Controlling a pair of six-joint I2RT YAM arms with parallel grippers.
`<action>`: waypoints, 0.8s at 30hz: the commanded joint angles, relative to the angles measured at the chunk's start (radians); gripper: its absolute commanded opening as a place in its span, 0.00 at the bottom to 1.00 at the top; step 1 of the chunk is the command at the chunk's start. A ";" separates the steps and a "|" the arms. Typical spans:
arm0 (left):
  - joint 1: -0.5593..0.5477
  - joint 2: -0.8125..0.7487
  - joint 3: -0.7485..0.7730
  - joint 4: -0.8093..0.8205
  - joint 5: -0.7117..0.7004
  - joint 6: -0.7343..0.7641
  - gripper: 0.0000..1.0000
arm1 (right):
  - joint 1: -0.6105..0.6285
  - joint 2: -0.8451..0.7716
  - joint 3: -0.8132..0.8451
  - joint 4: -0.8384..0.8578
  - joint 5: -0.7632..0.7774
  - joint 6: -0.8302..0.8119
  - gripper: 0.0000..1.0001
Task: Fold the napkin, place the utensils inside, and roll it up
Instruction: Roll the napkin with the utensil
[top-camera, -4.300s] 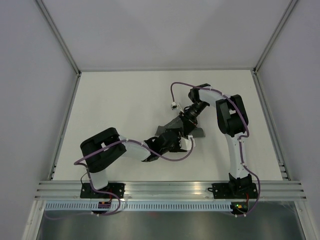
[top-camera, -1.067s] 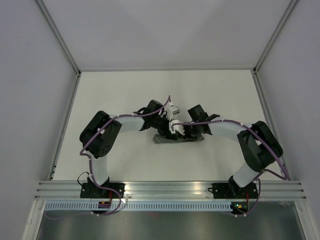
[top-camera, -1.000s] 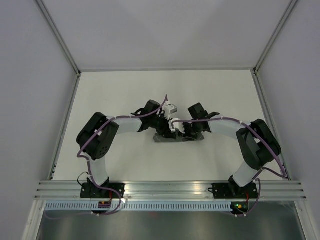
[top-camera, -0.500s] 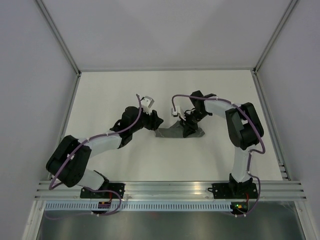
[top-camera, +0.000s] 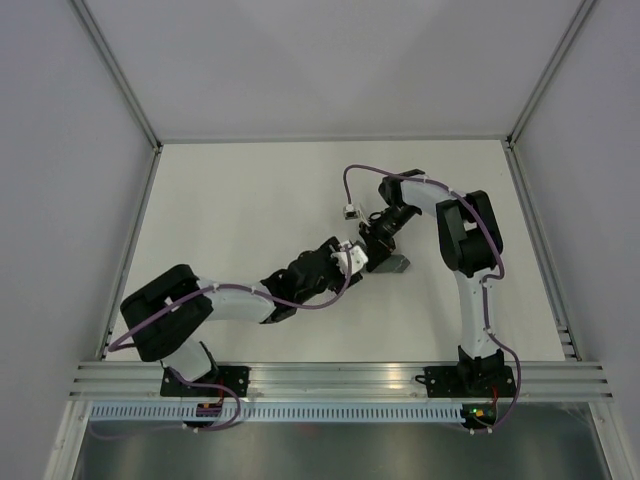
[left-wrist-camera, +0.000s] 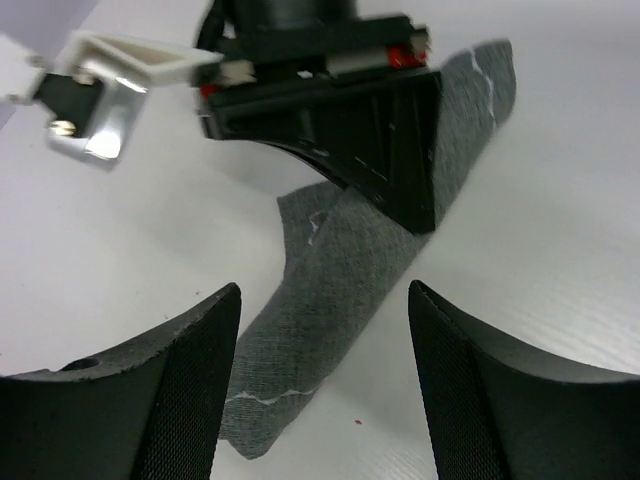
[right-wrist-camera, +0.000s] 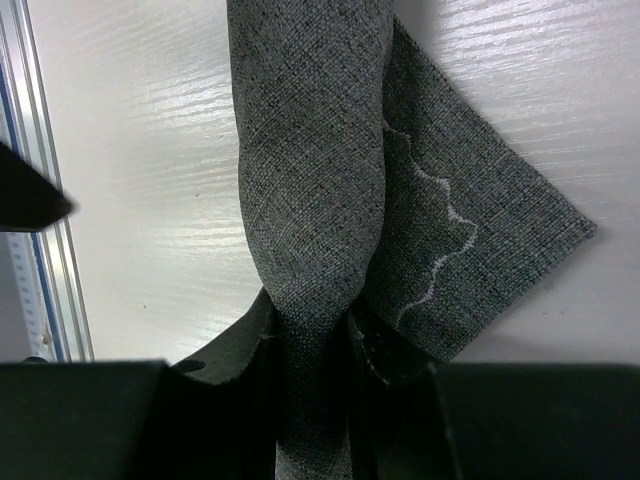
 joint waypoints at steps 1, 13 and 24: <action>-0.045 0.067 0.027 0.049 0.001 0.282 0.73 | -0.009 0.092 -0.011 0.020 0.171 -0.010 0.01; -0.073 0.278 0.169 -0.025 -0.025 0.530 0.78 | -0.009 0.118 0.015 -0.002 0.181 -0.005 0.01; -0.062 0.346 0.277 -0.264 0.018 0.428 0.30 | -0.011 0.120 0.022 0.006 0.185 0.013 0.07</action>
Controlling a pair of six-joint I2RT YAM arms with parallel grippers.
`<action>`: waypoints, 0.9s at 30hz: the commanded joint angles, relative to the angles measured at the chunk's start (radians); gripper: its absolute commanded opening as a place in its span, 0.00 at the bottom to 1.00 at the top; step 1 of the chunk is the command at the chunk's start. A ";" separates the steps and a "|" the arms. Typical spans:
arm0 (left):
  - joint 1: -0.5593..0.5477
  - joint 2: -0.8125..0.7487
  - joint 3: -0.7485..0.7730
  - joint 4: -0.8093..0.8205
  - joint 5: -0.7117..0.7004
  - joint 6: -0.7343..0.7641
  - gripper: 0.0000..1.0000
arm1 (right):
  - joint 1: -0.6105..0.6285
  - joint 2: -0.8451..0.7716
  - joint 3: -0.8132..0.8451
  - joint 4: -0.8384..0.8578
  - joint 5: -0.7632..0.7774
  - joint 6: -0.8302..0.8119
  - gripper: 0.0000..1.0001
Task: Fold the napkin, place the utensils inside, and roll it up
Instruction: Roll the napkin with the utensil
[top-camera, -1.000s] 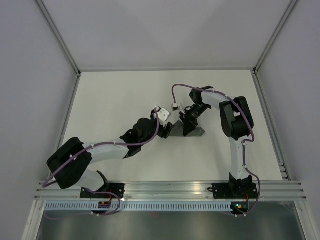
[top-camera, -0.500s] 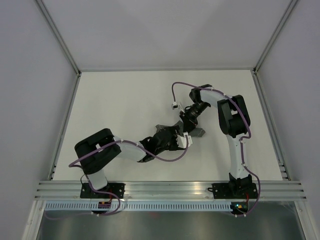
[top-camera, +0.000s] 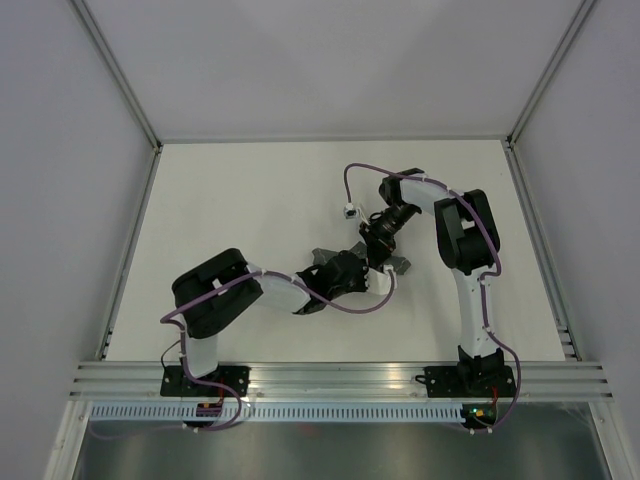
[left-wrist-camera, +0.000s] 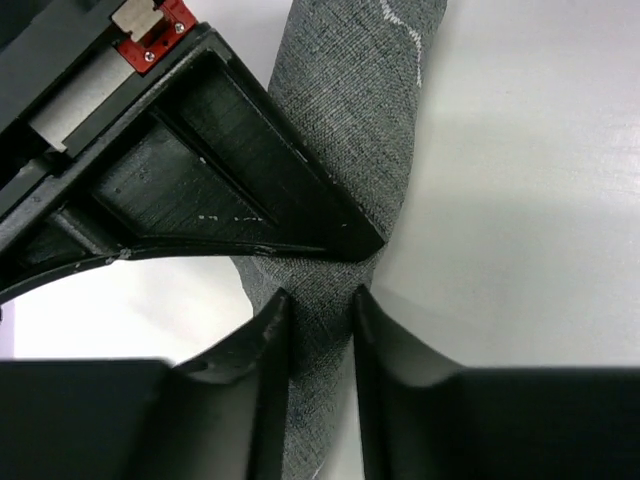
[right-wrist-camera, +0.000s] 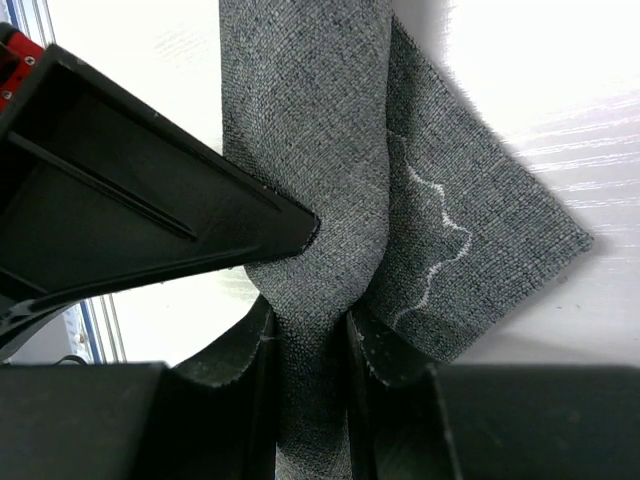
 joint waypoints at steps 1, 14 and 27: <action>0.015 0.029 0.056 -0.113 0.015 -0.057 0.27 | -0.006 0.075 -0.027 0.075 0.188 -0.021 0.10; 0.110 0.004 0.151 -0.367 0.279 -0.258 0.02 | -0.100 -0.125 -0.043 0.078 0.015 0.036 0.83; 0.183 0.055 0.288 -0.645 0.512 -0.357 0.02 | -0.399 -0.428 -0.254 0.377 -0.095 0.185 0.76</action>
